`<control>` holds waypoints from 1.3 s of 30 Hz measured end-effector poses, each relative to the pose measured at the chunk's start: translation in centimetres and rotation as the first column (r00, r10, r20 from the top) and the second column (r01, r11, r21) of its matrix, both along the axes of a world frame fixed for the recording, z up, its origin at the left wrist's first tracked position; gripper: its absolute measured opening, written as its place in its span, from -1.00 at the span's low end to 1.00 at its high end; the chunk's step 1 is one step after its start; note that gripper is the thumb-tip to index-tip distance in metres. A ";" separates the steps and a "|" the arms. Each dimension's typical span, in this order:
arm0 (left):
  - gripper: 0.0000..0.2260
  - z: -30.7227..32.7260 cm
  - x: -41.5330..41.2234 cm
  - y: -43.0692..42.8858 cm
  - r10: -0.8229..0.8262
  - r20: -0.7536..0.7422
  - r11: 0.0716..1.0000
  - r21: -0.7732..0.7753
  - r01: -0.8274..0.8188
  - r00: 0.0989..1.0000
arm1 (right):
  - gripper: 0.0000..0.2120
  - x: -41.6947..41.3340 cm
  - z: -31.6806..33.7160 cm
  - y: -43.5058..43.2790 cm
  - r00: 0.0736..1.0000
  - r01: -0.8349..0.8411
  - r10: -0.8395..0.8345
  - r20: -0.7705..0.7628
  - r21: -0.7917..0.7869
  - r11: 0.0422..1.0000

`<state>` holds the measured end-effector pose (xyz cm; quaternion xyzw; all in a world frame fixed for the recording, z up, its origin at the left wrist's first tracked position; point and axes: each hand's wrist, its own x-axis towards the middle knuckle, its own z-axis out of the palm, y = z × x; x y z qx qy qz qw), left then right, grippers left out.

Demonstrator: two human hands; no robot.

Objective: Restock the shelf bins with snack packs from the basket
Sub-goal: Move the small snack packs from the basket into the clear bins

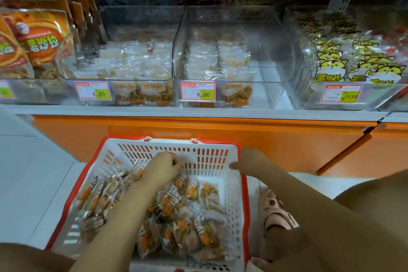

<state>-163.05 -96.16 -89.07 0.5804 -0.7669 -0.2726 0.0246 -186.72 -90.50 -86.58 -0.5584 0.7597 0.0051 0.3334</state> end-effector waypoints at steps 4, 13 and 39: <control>-0.79 -5.9 1.5 1.5 -0.044 0.144 0.965 0.260 0.004 0.989 | -0.89 0.6 -5.3 0.1 0.945 0.272 -0.260 0.197 -0.037 0.962; -0.86 -10.6 1.6 3.2 -0.078 0.301 0.962 0.273 -0.007 0.950 | -0.77 0.6 -10.9 -1.6 0.872 0.483 -0.461 0.165 -0.132 0.866; -0.85 11.9 -0.2 0.9 0.202 -0.736 0.952 0.303 0.048 0.647 | -0.80 -2.3 10.8 -0.6 0.963 -0.030 0.059 0.264 -0.113 0.993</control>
